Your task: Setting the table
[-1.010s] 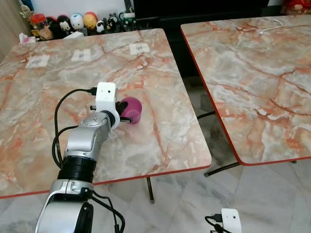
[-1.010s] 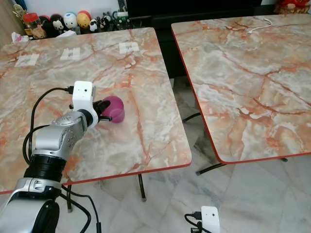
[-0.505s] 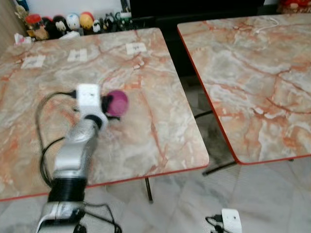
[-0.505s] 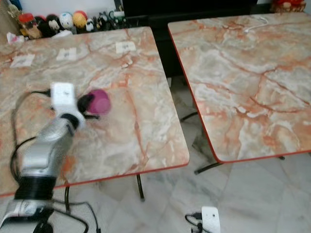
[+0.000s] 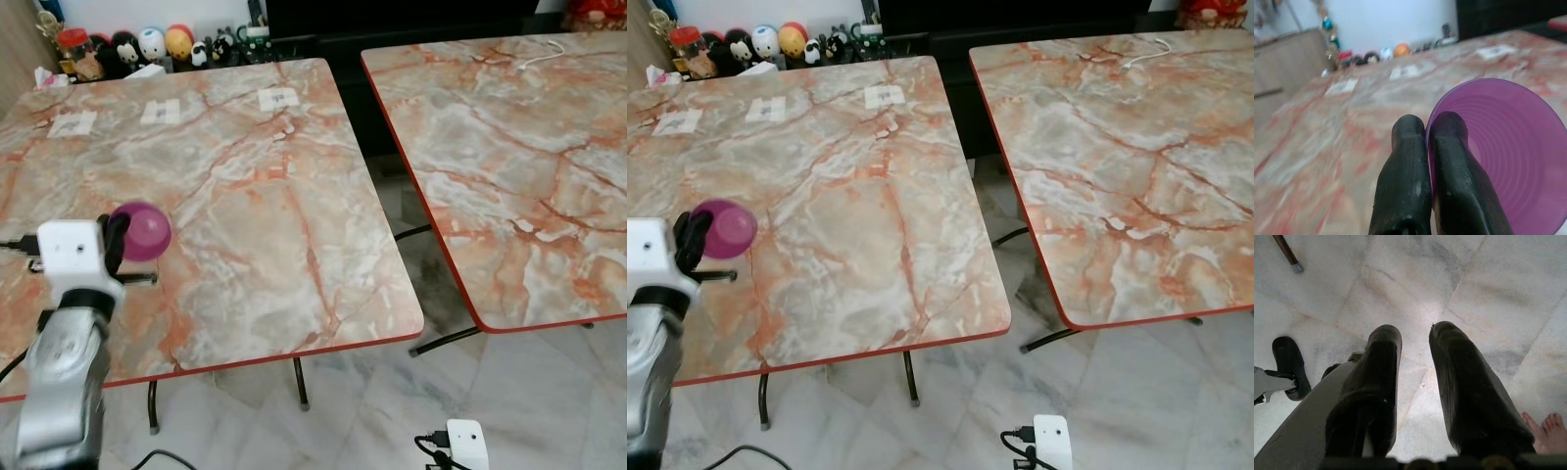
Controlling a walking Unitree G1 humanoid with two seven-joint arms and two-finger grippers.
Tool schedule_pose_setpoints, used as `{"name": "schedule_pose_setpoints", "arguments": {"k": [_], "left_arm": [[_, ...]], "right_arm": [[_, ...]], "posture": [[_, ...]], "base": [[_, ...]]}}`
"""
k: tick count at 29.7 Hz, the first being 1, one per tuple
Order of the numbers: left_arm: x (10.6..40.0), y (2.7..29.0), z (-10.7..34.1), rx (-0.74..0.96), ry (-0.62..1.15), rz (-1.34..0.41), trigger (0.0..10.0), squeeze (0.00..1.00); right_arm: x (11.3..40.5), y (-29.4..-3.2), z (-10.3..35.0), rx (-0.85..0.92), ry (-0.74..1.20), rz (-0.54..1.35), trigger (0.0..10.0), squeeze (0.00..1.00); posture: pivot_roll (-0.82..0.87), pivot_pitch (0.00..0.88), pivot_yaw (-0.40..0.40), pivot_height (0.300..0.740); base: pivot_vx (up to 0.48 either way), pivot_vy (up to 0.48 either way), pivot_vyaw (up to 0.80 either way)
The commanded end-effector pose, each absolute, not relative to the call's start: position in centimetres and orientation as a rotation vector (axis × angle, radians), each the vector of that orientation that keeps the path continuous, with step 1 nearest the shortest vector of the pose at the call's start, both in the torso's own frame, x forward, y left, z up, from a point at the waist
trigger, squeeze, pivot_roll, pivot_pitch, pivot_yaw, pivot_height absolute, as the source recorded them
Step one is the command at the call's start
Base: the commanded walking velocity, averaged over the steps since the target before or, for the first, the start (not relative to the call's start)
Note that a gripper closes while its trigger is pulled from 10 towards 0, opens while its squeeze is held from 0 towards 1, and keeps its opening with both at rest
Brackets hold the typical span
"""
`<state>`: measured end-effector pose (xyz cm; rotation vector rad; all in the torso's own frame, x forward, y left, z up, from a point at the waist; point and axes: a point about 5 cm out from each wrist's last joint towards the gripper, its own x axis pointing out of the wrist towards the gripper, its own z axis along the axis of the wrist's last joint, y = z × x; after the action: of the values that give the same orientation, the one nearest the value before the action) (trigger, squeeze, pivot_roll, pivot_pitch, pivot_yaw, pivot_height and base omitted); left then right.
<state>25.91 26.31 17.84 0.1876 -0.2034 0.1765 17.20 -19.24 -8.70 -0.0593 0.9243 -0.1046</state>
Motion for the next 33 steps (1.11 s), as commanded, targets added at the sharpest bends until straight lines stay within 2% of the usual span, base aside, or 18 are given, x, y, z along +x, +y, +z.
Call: {"name": "schedule_pose_setpoints", "arguments": {"k": [1,9,12,16,33], "left_arm": [[25.5,26.1,18.4,0.186,-0.25,0.188,10.0,0.0],[26.0,24.7,18.2,0.176,-0.257,0.163,10.0,0.0],[26.4,24.6,18.2,0.169,-0.265,0.17,10.0,0.0],[26.5,24.5,18.3,0.163,-0.268,0.165,10.0,0.0],[27.1,24.2,18.4,0.136,-0.262,0.161,10.0,0.0]], "right_arm": [[16.7,-19.2,-9.0,-0.063,0.948,-0.099,10.0,0.0],[16.7,-19.2,-9.0,-0.081,0.947,-0.08,10.0,0.0],[16.8,-19.3,-8.9,-0.17,0.95,-0.049,10.0,0.0],[16.7,-19.2,-9.0,-0.14,0.95,-0.061,10.0,0.0],[16.6,-19.2,-9.0,-0.179,0.966,-0.041,10.0,0.0]], "posture": [[-0.02,0.092,0.031,0.74],[-0.03,0.076,0.033,0.74],[-0.03,0.068,0.039,0.74],[-0.04,0.065,0.042,0.74],[-0.04,0.047,0.043,0.74]], "base": [[0.0,0.0,0.0],[0.0,0.0,0.0],[0.0,-0.442,0.53],[0.0,-0.469,0.68],[0.0,-0.469,0.0]]}}
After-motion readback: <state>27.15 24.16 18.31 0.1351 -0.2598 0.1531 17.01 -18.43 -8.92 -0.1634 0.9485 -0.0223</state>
